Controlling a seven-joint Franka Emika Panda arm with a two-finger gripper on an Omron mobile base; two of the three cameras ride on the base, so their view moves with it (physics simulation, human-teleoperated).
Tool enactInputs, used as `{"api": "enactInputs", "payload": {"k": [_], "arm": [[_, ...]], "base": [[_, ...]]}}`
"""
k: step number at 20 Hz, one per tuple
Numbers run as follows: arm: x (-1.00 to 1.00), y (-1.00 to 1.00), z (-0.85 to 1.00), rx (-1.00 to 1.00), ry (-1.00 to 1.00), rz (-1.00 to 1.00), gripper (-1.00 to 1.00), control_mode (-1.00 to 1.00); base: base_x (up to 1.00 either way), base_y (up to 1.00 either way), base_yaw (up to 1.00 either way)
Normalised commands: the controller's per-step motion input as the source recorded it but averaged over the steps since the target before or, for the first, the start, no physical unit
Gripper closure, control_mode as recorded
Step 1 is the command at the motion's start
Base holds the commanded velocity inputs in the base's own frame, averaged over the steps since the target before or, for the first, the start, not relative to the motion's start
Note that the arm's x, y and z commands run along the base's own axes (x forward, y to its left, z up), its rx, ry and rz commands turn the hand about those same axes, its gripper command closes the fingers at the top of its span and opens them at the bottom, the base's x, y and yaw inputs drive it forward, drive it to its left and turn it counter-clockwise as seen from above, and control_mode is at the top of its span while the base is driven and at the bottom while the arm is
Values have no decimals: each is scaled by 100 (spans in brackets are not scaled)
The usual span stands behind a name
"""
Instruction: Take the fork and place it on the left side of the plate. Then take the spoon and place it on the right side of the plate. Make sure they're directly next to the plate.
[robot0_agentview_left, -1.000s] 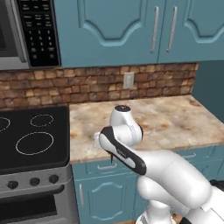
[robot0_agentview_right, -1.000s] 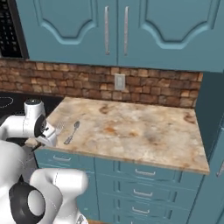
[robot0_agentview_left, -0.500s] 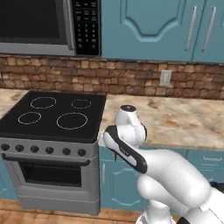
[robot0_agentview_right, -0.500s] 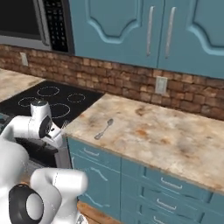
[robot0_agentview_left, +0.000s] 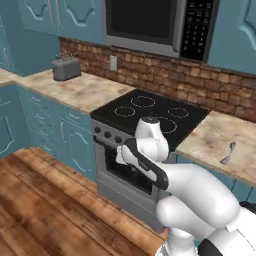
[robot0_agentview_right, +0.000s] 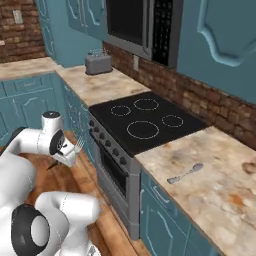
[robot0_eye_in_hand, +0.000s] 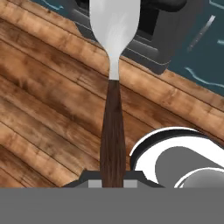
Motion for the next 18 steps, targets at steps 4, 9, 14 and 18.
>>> {"api": "enactInputs", "payload": {"k": [4, 9, 14, 18], "arm": [[0, 0, 0, 0, 0, 0, 100, 100], [0, 0, 0, 0, 0, 0, 100, 100], [0, 0, 0, 0, 0, 0, 100, 100], [0, 0, 0, 0, 0, 0, 100, 100]], "base": [[12, 0, 87], [40, 0, 79], [47, 0, 80], [51, 0, 79]]}}
